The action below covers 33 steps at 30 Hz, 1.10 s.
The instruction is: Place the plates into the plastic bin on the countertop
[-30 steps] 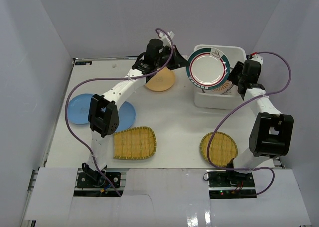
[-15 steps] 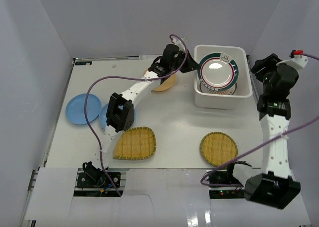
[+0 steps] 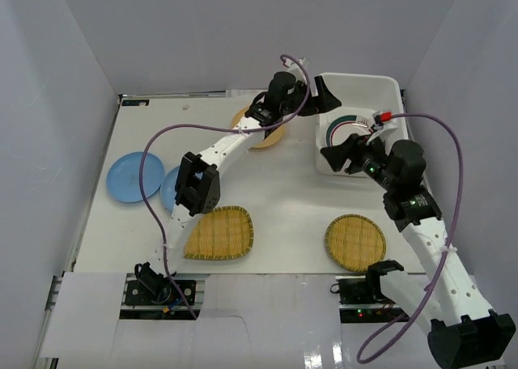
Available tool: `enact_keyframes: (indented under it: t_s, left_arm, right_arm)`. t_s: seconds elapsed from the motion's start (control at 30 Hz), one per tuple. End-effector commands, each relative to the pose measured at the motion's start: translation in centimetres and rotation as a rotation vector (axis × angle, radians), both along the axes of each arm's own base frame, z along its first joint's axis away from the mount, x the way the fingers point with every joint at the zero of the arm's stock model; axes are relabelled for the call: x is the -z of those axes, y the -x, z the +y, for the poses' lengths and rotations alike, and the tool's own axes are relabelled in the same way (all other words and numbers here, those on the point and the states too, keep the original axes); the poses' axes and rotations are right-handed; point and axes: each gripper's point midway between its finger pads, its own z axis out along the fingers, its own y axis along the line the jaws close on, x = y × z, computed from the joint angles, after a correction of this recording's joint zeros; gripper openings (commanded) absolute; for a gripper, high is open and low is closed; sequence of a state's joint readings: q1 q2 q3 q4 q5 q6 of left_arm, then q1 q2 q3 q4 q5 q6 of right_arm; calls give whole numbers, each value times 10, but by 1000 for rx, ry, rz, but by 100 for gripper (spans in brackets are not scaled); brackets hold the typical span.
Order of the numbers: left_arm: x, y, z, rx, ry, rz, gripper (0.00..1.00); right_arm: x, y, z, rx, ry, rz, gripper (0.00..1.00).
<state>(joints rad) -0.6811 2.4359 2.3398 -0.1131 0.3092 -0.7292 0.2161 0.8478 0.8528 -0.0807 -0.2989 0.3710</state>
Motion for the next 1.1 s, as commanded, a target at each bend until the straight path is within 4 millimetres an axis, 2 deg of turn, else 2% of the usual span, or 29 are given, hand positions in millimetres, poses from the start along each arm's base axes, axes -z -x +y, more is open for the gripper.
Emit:
enact_keyframes:
  t_s: [0.0,0.03,0.07,0.1,0.13,0.17,0.2,0.23,0.27,0.3,0.33,0.37,0.4,0.43,0.47,0.5,0.53,0.6,0.63,0.67,0.7,0.73,0.77,0.8,0.87,0.9,0.97,1.0,1.07]
  left_arm:
    - [-107,13,41,-47,-10,-230,98]
    - [-114,13,55,-70,-31,-240,98]
    - [-151,27,74,-84,-12,-292,98]
    - [-134,30,84,-89,-66,-276,98]
    - [-134,33,100,-107,-88,-270,98]
    - [-166,53,121,-129,-74,-313,98]
    - [-130,58,132,-132,-149,-270,98]
    - [-121,65,145,-150,-184,-257,98]
    - [-141,81,169,-206,-188,-288,98]
    - [-96,88,184,-225,-268,-216,98]
    - [-81,93,204,-261,-306,-182,98]
    - [-92,107,229,-319,-296,-189,98]
    - [-45,120,245,-325,-357,-99,98]
    - [-32,121,271,-387,-346,-39,98]
    - [-20,129,289,-425,-343,3,98]
    - [-27,139,320,-497,-307,7,98]
    - [14,154,336,-529,-327,106,98]
    - [22,174,371,-619,-296,139,98]
    - [50,187,382,-637,-318,199,97]
    - [59,192,395,-695,-322,222,95]
    - [62,200,413,-758,-325,233,94]
    - [78,208,422,-790,-343,275,94]
    - [84,213,428,-819,-337,300,92]
    - [91,218,438,-850,-347,330,92]
    - [99,225,452,-917,-358,346,91]
    - [104,229,459,-952,-357,373,90]
    - [122,236,468,-1010,-355,436,90]
    - [128,239,470,-1023,-352,459,89]
    - [141,244,475,-1053,-360,505,90]
  right_arm:
    - [28,34,44,-196,9,30,68]
    - [42,40,54,-218,4,60,68]
    - [63,50,74,-264,-1,75,68]
    - [74,55,84,-279,-9,98,68]
    - [90,59,98,-294,-21,153,69]
    - [98,72,120,-338,-27,145,69]
    - [106,75,131,-350,-27,165,71]
    - [130,78,146,-362,-6,237,73]
    - [131,88,167,-400,-16,225,75]
    - [137,90,179,-413,-17,246,77]
    - [163,93,192,-423,8,323,78]
    - [169,96,202,-430,9,333,78]
    - [168,91,212,-416,-16,327,79]
    - [192,91,220,-409,13,381,79]
    - [198,90,225,-404,3,416,79]
    - [212,87,232,-398,9,445,79]
    - [216,88,237,-412,1,462,79]
    - [227,90,247,-428,-24,506,73]
    - [230,92,250,-439,-33,522,70]
    - [234,95,251,-449,-41,537,64]
    - [237,96,252,-446,-58,560,46]
    - [241,97,247,-425,-60,564,36]
    - [242,96,242,-404,-63,564,20]
    - [242,96,235,-384,-61,558,14]
    - [231,94,208,-318,-69,518,8]
    - [203,92,200,-320,-109,459,8]
    - [197,87,172,-274,-120,446,8]
    - [161,85,164,-293,-185,374,8]
    - [127,68,140,-275,-231,324,8]
